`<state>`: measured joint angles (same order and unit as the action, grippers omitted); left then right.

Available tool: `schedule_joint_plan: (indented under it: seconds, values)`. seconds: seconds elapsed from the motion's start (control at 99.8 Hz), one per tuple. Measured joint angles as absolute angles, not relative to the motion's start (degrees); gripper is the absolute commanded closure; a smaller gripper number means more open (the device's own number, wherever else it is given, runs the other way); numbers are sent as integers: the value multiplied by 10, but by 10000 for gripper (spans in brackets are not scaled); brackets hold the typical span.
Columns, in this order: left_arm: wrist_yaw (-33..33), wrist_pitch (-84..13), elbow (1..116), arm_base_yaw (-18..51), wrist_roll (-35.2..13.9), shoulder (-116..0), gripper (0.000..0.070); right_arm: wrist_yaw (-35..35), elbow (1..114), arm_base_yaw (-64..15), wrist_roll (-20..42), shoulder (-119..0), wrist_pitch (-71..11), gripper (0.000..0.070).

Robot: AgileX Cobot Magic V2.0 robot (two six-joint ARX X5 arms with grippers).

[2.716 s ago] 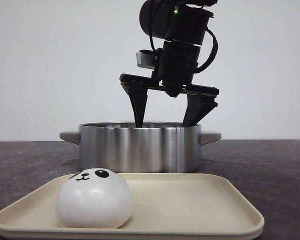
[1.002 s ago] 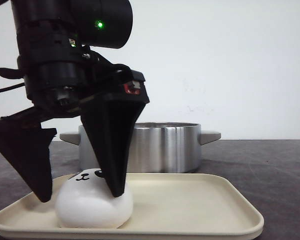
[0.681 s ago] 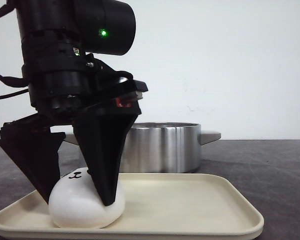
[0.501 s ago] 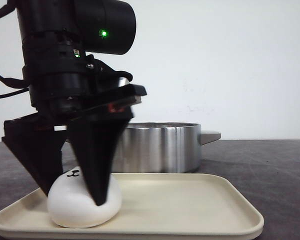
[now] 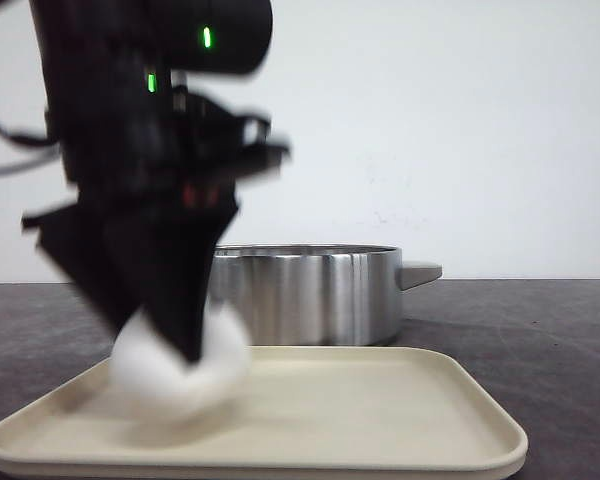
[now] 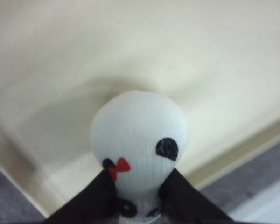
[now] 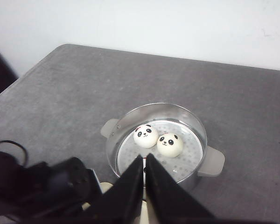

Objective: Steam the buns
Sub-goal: 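Grasp the last bun with the left gripper and lift it over the pot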

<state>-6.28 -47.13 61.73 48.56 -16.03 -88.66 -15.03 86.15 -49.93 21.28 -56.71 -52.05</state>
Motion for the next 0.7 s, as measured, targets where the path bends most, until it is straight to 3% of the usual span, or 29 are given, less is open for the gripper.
schedule_joint_plan:
  seconds: [0.241, 0.702]
  values:
    - [21, -389, 707, 474, -156, -813, 700, -150, 861, -499, 213, -567, -521, 700]
    - [46, -338, 743, 345, -128, -931, 699, -150, 861, -499, 213, -567, -531, 700]
